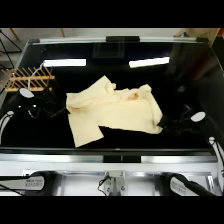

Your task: Fold the shirts.

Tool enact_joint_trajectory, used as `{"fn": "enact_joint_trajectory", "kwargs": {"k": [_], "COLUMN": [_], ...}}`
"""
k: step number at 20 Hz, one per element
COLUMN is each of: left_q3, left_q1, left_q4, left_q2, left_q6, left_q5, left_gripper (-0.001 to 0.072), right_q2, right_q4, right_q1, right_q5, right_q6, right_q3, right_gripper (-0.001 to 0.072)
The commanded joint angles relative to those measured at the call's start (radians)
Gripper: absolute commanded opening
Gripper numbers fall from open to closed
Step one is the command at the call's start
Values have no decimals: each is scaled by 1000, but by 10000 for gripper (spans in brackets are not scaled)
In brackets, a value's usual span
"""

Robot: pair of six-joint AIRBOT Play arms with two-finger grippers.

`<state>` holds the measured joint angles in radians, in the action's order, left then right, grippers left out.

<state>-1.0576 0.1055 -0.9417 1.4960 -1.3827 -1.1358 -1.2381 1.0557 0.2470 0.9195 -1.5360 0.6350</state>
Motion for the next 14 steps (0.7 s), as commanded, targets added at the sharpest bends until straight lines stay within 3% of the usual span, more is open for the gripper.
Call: {"fn": "enact_joint_trajectory", "kwargs": {"k": [1, 2, 7, 11, 14], "left_q3": [-6, -24, -376, -903, -1064], "left_q1": [0, 2, 6, 6, 6], "left_q4": [1, 1, 0, -1, -2], "left_q2": [-46, -67, -296, -519, -663], "left_q6": [3, 13, 59, 58, -7], "left_q5": [-4, -14, -35, 74, 165], "left_gripper": [31, 30, 28, 29, 29], "right_q2": [-41, -38, 208, 496, 639], "right_q4": [-69, -71, 91, 356, 492], "right_q1": [-66, -69, -67, -67, -67], "right_q5": [-152, -135, 5, -116, -102], "right_q6": [3, 5, 147, 188, 187], "right_q3": [-5, 21, 370, 826, 1034], "right_gripper": [158, 69, 69, 69, 69]}}
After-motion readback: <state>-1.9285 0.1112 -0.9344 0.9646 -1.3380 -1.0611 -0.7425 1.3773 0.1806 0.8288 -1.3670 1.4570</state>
